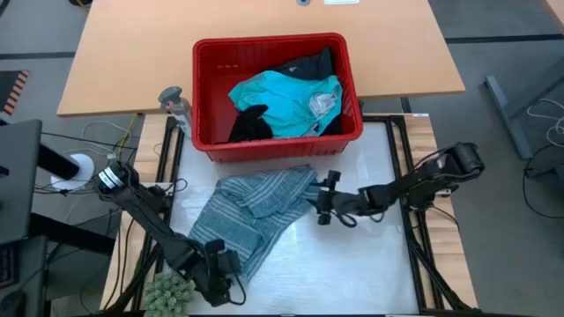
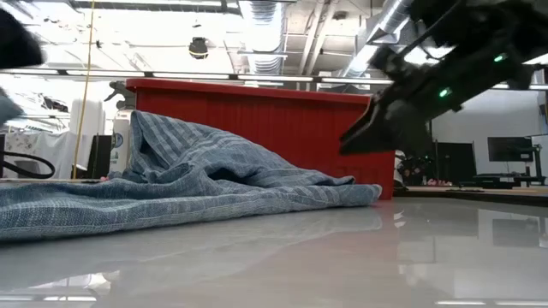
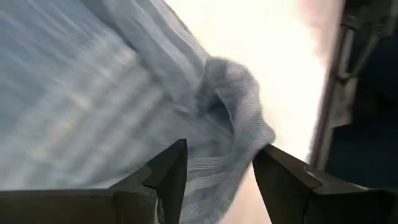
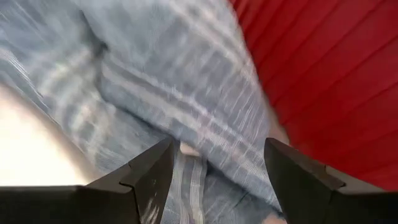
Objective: Fold Laundry from Bin
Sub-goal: Fold the patterned blue shirt
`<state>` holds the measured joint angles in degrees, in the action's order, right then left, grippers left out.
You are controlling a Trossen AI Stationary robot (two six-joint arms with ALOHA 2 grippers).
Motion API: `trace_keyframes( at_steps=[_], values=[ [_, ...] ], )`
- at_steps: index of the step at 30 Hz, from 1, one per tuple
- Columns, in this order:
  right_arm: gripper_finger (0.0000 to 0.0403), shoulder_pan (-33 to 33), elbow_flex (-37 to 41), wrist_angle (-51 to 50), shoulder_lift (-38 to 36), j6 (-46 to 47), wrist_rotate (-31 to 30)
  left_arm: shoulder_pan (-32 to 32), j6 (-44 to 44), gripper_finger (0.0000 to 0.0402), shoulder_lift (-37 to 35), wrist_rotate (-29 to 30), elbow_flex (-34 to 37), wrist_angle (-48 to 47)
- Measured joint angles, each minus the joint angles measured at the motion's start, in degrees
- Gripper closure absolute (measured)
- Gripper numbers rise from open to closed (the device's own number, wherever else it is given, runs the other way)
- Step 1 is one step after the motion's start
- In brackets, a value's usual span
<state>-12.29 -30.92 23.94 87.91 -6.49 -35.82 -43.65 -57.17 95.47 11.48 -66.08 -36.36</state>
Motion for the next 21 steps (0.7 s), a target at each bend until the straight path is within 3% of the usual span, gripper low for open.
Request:
trace_keyframes(
  at_steps=[5, 11, 15, 21],
  values=[
    [0.0127, 0.5, -2.6, -2.9, 3.3, 0.2, -0.1, 1.8, 8.5, 0.0235, -2.1, 4.8, -5.7, -11.7],
    [0.0127, 0.4, -2.7, -5.8, 0.0, -0.1, -0.1, 5.2, 28.2, 0.0235, -2.7, 18.7, -11.2, -19.9],
    [0.0127, 0.4, -2.6, -8.7, -4.3, 0.0, -0.1, 10.5, 41.9, 0.0235, -2.7, 23.5, -9.2, -15.6],
    [0.0127, 0.4, -2.6, -14.5, -10.8, 0.5, -0.2, 17.4, 51.0, 0.0235, -2.6, 24.9, -1.7, -1.7]
  ],
)
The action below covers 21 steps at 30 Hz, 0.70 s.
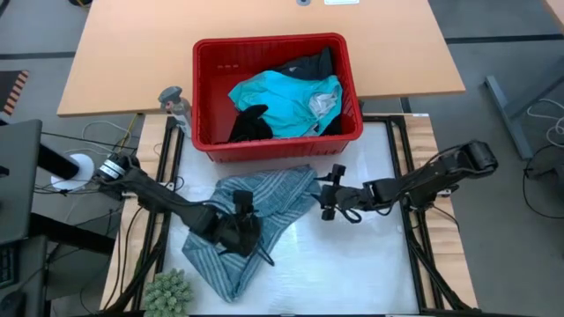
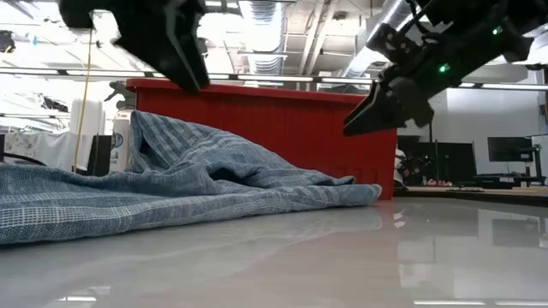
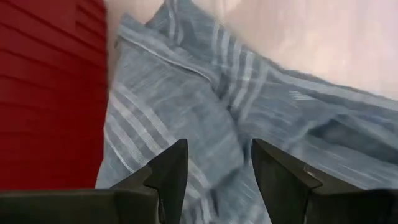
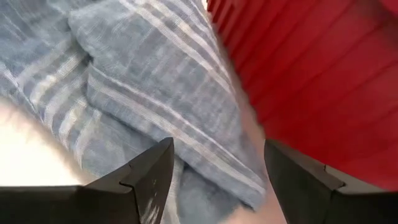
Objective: Fold Laundry from Bin
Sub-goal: Fold the patterned blue shirt
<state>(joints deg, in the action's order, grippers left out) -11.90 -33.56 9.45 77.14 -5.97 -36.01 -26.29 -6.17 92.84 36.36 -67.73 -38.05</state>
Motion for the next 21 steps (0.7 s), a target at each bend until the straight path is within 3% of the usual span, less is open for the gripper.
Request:
trace_keyframes(
  at_steps=[5, 10, 17, 21],
  values=[
    [0.0127, 0.0, 0.0, -5.0, -3.2, 1.6, -0.1, 1.5, 3.4, 0.0235, 0.0, 1.7, 7.2, 13.1],
    [0.0127, 0.0, 0.0, -8.5, -4.5, 3.0, -0.1, 1.1, 4.0, 0.0235, 0.0, 7.9, 12.6, 21.7],
    [0.0127, 0.0, 0.0, -9.0, -4.5, 4.7, -0.1, 0.9, 7.8, 0.0235, 5.4, 8.5, 12.7, 27.2],
    [0.0127, 0.0, 0.0, -9.4, -4.5, 5.6, -0.1, 0.2, 10.4, 0.0235, 11.6, 12.7, 9.2, 25.8]
  ],
)
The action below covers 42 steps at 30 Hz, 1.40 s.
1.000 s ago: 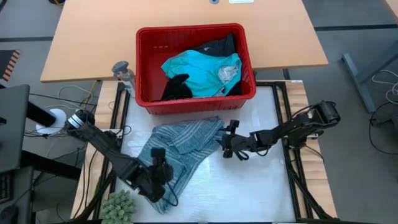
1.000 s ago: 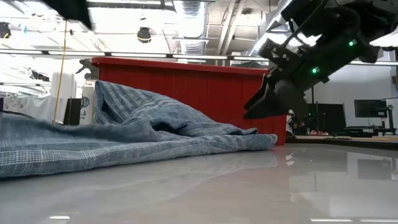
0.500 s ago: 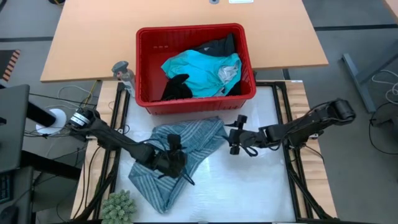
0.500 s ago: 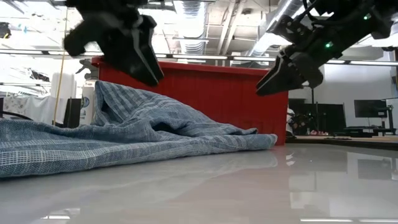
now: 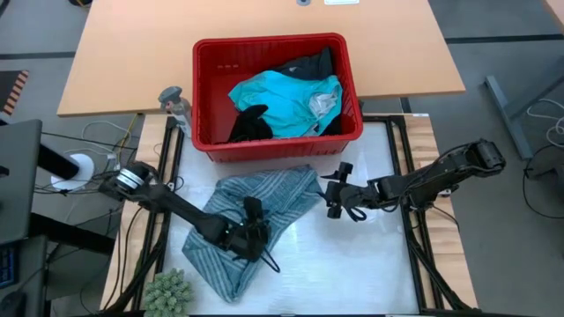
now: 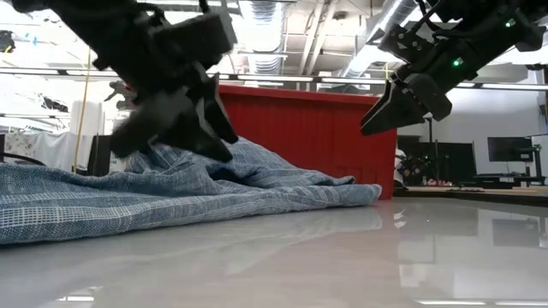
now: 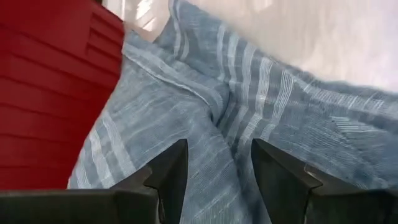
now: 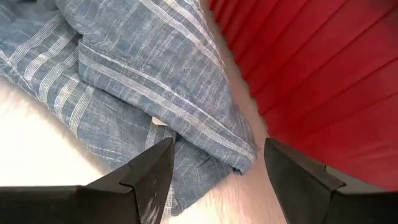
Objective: Fold Laundry from Bin
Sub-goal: Fold the patterned blue shirt
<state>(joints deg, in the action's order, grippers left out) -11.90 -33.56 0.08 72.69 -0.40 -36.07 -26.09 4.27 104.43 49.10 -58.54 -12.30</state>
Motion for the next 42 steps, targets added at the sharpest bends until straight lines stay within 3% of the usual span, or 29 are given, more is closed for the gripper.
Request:
trace_keyframes(
  at_steps=[9, 13, 19, 22, 27, 42],
  values=[
    [0.0127, 0.0, 0.0, -0.7, 0.0, 1.9, 0.1, 0.2, -1.2, 0.0235, 9.3, 12.7, -8.2, -6.7],
    [0.0127, 0.0, 0.0, -1.5, 0.0, 2.1, 0.2, 1.8, -8.2, 0.0235, 9.2, 9.1, -8.2, -11.4],
    [0.0127, 0.0, 0.0, -1.4, 0.0, 2.4, 0.2, 5.0, -14.6, 0.0250, 9.2, -2.1, -7.8, -16.5],
    [0.0127, 0.0, 0.0, -1.4, 0.0, 2.6, 0.2, 5.5, -15.3, 0.0289, 9.2, -1.0, -7.8, -17.6],
    [0.0127, -0.1, 0.0, -1.5, 0.0, 4.2, 0.2, 6.5, -15.0, 0.0388, 9.2, -0.9, -9.0, -20.3],
    [0.0127, -0.1, 0.0, -1.6, 0.0, 4.9, 0.2, 7.0, -13.6, 0.0401, 9.2, 0.4, -24.0, -34.7]
  ],
)
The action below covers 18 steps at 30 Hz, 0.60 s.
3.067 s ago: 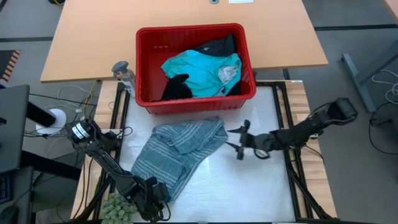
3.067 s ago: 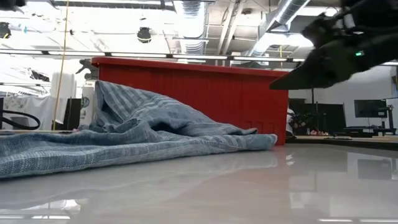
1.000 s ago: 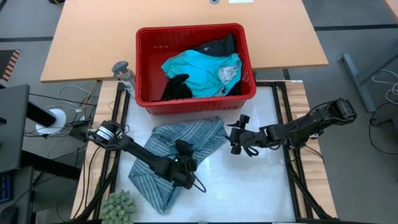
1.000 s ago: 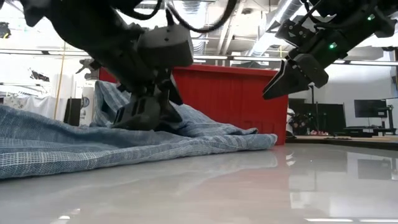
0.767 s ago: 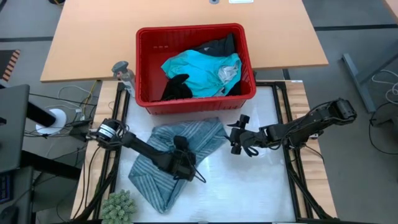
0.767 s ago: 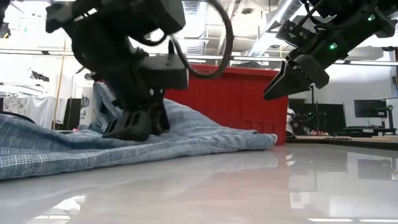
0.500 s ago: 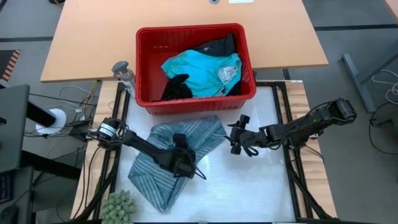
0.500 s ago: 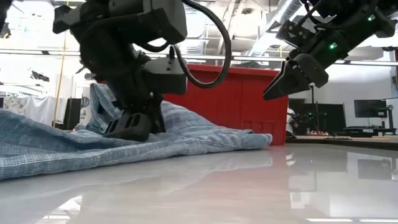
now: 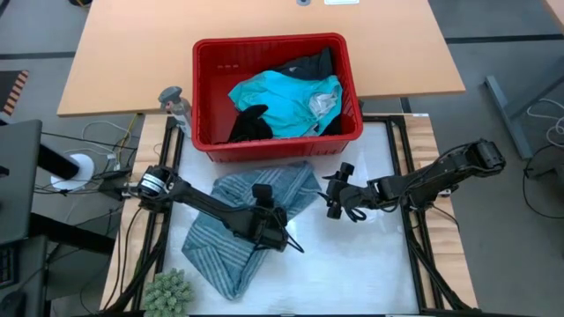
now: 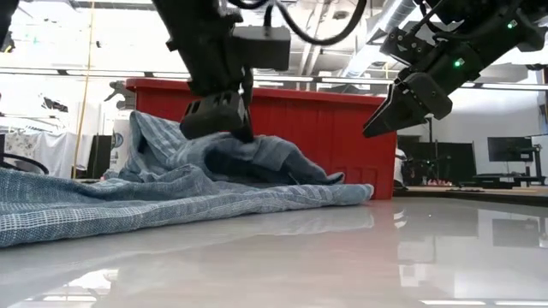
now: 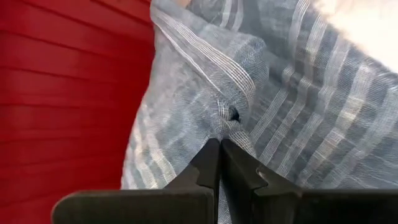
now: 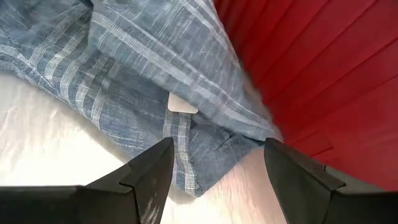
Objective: Fold Laundry from Bin
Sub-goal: Fold the patterned blue shirt
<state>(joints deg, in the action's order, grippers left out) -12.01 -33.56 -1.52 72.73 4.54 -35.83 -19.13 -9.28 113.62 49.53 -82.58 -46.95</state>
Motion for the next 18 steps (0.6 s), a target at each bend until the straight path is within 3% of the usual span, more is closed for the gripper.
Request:
trace_keyframes(
  at_steps=[4, 8, 15, 18],
  values=[
    [0.0127, 0.0, 0.0, -0.9, 0.0, 0.0, 0.0, -0.1, -1.9, 0.0401, 0.0, -0.5, -0.1, -0.4],
    [0.0127, 0.0, 0.0, -1.7, 0.0, 0.0, 0.0, 0.0, 0.2, 0.0380, 0.0, -6.3, -0.1, -0.2],
    [0.0127, 0.0, 0.0, -1.7, 0.0, 0.0, -0.1, -0.1, 3.3, 0.0282, 0.0, -18.8, -0.1, -0.1],
    [0.0127, 0.0, 0.0, -1.7, 0.0, 0.0, -0.1, -0.1, 1.1, 0.0232, 0.0, -19.5, -0.1, -0.1]
  ],
)
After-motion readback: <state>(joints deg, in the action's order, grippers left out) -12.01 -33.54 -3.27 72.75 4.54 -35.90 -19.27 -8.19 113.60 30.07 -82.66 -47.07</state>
